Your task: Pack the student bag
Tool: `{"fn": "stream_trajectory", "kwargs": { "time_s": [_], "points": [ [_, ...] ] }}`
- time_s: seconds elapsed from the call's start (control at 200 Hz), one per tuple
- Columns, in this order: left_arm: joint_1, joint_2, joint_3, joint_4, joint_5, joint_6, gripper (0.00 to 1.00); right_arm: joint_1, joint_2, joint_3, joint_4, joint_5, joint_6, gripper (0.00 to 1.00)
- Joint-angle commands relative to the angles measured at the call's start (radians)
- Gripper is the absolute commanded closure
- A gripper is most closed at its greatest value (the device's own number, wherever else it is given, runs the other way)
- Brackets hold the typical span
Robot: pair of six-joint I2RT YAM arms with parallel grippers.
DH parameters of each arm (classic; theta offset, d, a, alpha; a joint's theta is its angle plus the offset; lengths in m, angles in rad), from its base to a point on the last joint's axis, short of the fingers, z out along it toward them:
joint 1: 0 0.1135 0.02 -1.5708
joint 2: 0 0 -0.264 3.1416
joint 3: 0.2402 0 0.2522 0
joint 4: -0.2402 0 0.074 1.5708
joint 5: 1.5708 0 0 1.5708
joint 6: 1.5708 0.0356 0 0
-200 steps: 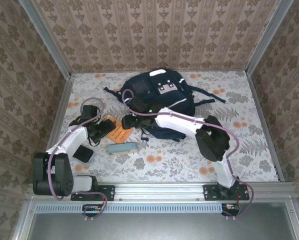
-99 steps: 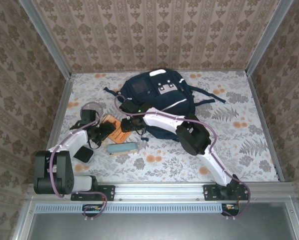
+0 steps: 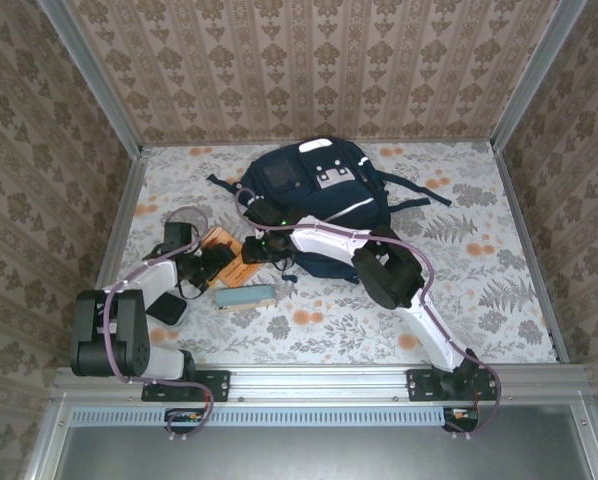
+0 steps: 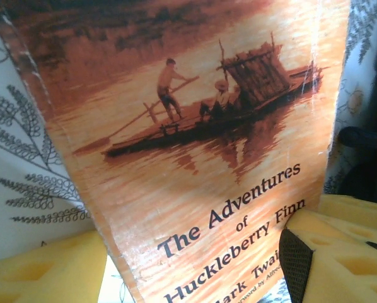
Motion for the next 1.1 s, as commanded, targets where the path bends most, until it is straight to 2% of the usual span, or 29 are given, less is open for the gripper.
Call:
{"fn": "stream_trajectory", "kwargs": {
  "time_s": [0.0,0.16,0.19,0.33,0.685,0.935,1.095],
  "points": [
    [-0.002,-0.023,-0.007,0.155,0.193,0.013,0.26,0.003,0.026,-0.051,-0.001,-0.120,0.032,0.62],
    [-0.003,-0.075,-0.026,0.221,0.231,-0.017,0.26,-0.012,0.009,-0.068,0.066,-0.219,0.072,0.62],
    [-0.003,-0.081,-0.030,0.234,0.264,-0.027,0.26,-0.016,0.008,-0.069,0.078,-0.237,0.082,0.62],
    [-0.003,-0.084,-0.033,0.264,0.309,-0.050,0.26,-0.032,0.002,-0.082,0.112,-0.279,0.117,0.63],
    [-0.005,-0.020,-0.028,0.349,0.364,-0.120,0.29,-0.057,-0.012,-0.110,0.118,-0.292,0.130,0.63],
    [-0.009,0.032,-0.004,0.339,0.393,-0.153,0.38,-0.065,-0.012,-0.114,0.088,-0.255,0.133,0.65],
    [-0.009,0.061,0.010,0.325,0.410,-0.159,0.40,-0.069,-0.012,-0.119,0.071,-0.239,0.131,0.67]
  ]
}}
